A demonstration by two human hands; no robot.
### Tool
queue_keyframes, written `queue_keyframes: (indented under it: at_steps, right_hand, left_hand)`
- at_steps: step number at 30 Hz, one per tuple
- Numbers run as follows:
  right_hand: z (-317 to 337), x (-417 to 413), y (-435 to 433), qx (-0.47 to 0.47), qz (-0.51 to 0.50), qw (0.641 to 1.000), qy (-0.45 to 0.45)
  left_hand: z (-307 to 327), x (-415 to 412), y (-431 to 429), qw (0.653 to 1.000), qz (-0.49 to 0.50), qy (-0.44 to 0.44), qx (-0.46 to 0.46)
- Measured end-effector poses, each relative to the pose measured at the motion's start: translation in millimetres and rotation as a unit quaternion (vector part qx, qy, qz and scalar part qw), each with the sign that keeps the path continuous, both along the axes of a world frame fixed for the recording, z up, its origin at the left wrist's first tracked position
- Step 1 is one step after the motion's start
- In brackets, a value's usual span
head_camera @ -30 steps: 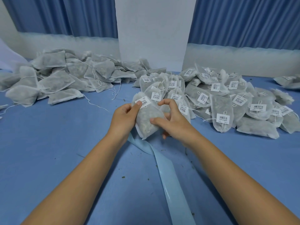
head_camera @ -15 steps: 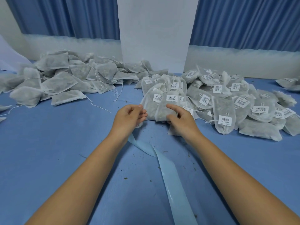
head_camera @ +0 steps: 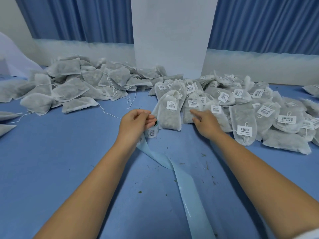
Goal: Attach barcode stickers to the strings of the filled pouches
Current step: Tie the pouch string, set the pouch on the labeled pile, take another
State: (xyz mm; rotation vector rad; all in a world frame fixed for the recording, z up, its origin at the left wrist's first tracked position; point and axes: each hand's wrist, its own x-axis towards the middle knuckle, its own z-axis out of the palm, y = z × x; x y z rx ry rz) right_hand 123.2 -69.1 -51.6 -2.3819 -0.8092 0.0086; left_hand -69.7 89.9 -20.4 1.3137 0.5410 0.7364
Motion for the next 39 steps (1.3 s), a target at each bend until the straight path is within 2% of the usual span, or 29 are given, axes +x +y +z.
queue_keyframes:
  at_steps: [3, 6, 9, 12, 17, 20, 24, 29, 34, 37, 39]
  right_hand:
    - [-3, 10, -3, -0.035, -0.021, 0.999, -0.024]
    - [-4, 14, 0, -0.025, -0.031, 0.999, -0.027]
    - [-4, 3, 6, 0.026, -0.055, 0.997, -0.038]
    - [2, -16, 15, 0.102, -0.075, 0.987, -0.102]
    - [38, -42, 71, 0.142, 0.021, 0.983, -0.113]
    - [60, -60, 125, 0.095, 0.112, 0.987, -0.072]
    - [62, -89, 200, -0.052, 0.214, 0.974, -0.055]
    - [43, -105, 257, -0.203, 0.219, 0.951, -0.083]
    - [37, -104, 271, -0.181, 0.208, 0.959, -0.058]
    - [39, -107, 267, -0.203, 0.241, 0.948, -0.053]
    - [46, -111, 259, -0.185, 0.289, 0.939, -0.023]
  left_hand:
    - [2, -2, 6, 1.0, 0.018, -0.005, -0.007]
    - [2, -2, 13, 0.999, 0.036, -0.009, -0.011]
    - [0, -1, 21, 0.998, 0.055, -0.009, -0.007]
    - [-3, 2, 29, 0.997, 0.08, 0.019, 0.01]
    - [-10, -1, 52, 0.99, 0.116, 0.078, 0.008]
    - [-13, -4, 68, 0.984, 0.13, 0.123, 0.01]
    - [-18, -14, 93, 0.97, 0.163, 0.173, 0.048]
    - [-25, -22, 116, 0.956, 0.187, 0.214, 0.068]
    - [-29, -22, 125, 0.946, 0.196, 0.239, 0.098]
    - [-25, -25, 122, 0.939, 0.178, 0.249, 0.157]
    - [-23, -29, 121, 0.932, 0.155, 0.247, 0.217]
